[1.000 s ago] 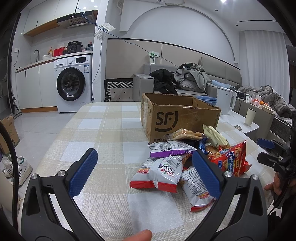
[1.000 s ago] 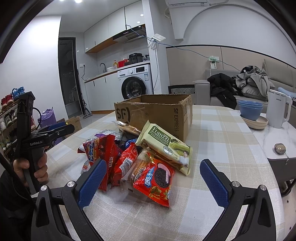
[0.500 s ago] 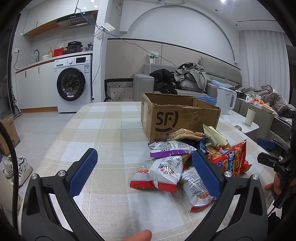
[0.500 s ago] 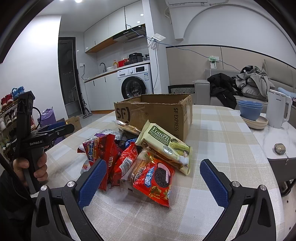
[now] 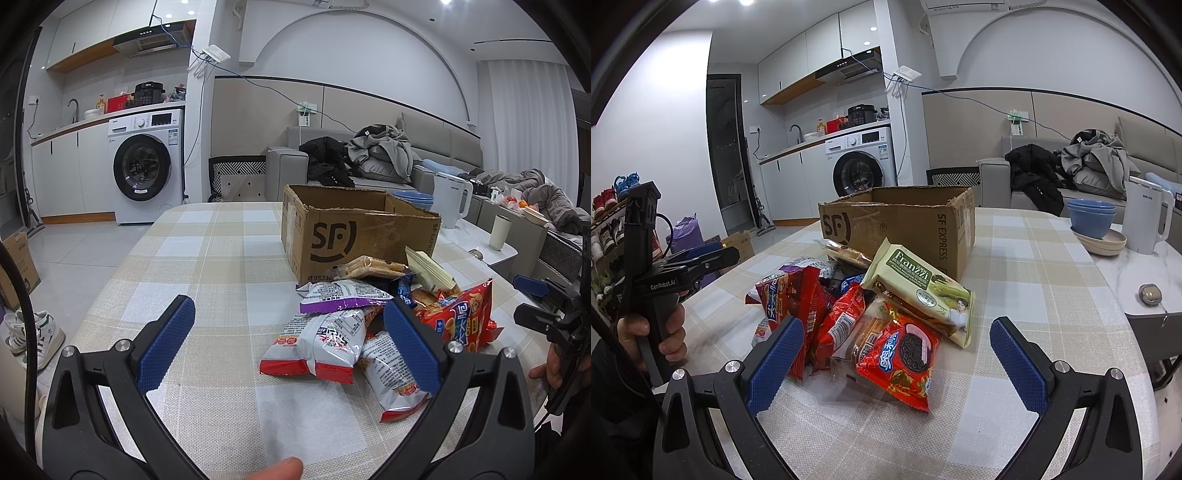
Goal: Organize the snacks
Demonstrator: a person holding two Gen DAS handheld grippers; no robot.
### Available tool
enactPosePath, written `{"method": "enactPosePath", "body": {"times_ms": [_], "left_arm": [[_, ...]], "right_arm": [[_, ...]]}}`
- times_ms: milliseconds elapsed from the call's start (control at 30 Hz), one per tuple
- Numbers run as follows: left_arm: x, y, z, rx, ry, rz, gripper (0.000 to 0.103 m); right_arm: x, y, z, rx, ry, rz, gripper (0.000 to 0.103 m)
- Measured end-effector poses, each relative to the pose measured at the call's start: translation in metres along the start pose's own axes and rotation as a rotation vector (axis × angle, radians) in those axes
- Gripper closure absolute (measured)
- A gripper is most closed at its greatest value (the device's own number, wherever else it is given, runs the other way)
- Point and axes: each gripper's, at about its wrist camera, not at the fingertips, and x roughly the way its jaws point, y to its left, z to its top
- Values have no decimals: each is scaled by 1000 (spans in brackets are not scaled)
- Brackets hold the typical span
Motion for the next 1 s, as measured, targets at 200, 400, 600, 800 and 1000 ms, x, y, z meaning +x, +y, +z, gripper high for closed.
{"method": "enactPosePath", "body": {"times_ms": [200, 400, 600, 800, 1000], "left_arm": [[0, 0, 0, 0, 0, 0, 1], [0, 0, 0, 0, 0, 1, 1], [0, 0, 0, 0, 0, 1, 1], [0, 0, 0, -3, 0, 1, 1], [1, 2, 0, -4, 5, 5, 1]], "right_arm": [[0, 0, 0, 0, 1, 0, 0], [-2, -2, -3, 1, 2, -2, 0], [-2, -2, -2, 1, 3, -1, 0], [-2, -2, -2, 2, 4, -1, 0], [2, -2, -2, 6, 15, -3, 0]]}}
